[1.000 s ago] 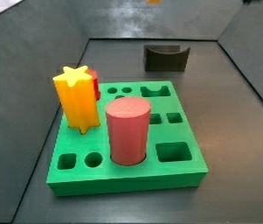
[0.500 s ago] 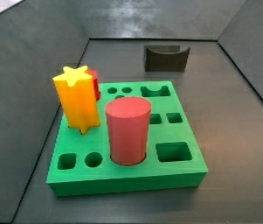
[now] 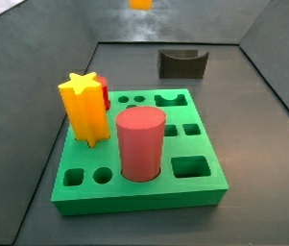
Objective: Pick up the rectangle object. Move up. Place the rectangle object on the fixture. Regrasp the rectangle object. Move to above the board. Insert the rectangle object.
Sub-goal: Move to above the board.
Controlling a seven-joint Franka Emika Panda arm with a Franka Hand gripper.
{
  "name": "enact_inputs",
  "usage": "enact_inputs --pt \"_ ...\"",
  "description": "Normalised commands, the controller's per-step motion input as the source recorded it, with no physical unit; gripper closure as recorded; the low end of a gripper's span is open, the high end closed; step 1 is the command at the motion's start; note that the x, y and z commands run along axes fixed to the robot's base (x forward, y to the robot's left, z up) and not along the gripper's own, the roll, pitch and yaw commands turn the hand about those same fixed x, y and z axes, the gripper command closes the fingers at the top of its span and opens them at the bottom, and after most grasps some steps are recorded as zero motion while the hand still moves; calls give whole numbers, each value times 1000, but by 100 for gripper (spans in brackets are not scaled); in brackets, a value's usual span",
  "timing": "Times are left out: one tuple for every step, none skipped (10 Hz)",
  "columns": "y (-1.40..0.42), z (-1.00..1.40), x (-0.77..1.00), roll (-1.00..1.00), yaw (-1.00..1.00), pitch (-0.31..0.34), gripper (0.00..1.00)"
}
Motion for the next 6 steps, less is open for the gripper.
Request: enact_inputs --pt "-5 23 -127 -1000 -186 -106 100" --pt "34 13 -107 -1000 -181 -115 100" --pt "43 6 -96 -1000 -176 -122 100" --pt "46 3 -86 -806 -131 -114 100" --pt "42 3 -81 -660 -102 -103 100" --pt "29 1 -66 -406 -49 -80 100"
